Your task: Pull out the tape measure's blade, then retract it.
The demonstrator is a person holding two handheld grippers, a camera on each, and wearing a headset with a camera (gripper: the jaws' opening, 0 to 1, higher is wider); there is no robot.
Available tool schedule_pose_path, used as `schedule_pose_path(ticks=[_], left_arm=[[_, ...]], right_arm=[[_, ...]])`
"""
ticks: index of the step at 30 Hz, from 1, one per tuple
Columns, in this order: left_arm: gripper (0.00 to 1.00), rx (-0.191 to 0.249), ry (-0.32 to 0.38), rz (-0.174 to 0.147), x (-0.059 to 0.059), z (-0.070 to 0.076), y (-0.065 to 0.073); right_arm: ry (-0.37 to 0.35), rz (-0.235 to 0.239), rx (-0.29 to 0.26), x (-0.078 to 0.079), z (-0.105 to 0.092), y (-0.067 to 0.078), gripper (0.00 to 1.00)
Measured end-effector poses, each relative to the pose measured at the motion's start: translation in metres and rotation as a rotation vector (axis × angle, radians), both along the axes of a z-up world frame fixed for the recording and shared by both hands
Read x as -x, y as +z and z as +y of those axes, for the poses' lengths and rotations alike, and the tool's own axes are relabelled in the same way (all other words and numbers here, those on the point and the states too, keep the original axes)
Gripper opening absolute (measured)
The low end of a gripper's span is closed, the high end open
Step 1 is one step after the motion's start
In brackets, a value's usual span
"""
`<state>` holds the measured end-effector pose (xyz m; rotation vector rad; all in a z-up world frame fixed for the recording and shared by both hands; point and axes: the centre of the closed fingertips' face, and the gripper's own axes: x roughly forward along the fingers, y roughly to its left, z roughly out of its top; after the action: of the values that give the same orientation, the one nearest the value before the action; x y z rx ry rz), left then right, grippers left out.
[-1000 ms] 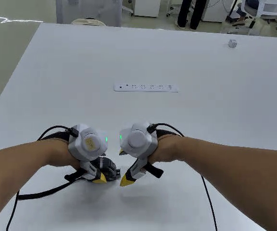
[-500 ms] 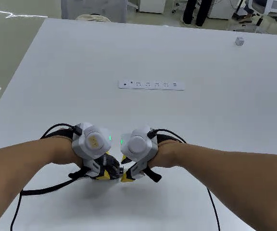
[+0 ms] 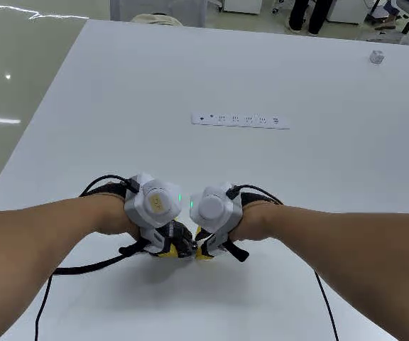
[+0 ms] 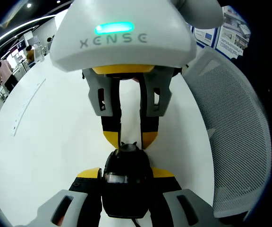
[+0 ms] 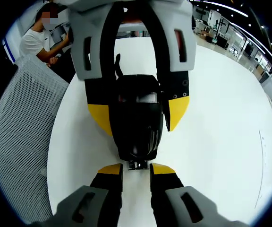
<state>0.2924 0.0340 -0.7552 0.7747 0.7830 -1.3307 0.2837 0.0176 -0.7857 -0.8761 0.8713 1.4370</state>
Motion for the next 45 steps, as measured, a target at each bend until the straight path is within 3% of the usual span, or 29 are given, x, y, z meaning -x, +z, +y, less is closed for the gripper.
schedule_pose_path(ticks=[5,7,8,12,19,45], left_arm=[[0.35,0.0,-0.001,0.008,-0.001,0.0,0.0],[0.35,0.0,0.001,0.01,0.0,0.0,0.0],[0.35,0.001,0.001,0.01,-0.001,0.0,0.0],[0.35,0.0,0.006,0.014,-0.001,0.0,0.0],[0.35,-0.02,0.013,0.024,-0.002,-0.001,-0.002],[0.35,-0.007,0.016,0.023,-0.001,-0.001,-0.001]], right_arm=[[-0.007,-0.014,0.0,-0.004,0.003,-0.003,0.18],[-0.047,0.003,-0.012,-0.006,0.002,-0.002,0.16],[-0.083,0.035,-0.019,-0.003,0.002,-0.002,0.15],[-0.055,0.028,-0.007,-0.005,0.001,-0.001,0.13],[-0.087,0.024,-0.005,-0.005,-0.003,-0.001,0.11],[-0.104,0.031,0.025,-0.003,-0.015,-0.004,0.11]])
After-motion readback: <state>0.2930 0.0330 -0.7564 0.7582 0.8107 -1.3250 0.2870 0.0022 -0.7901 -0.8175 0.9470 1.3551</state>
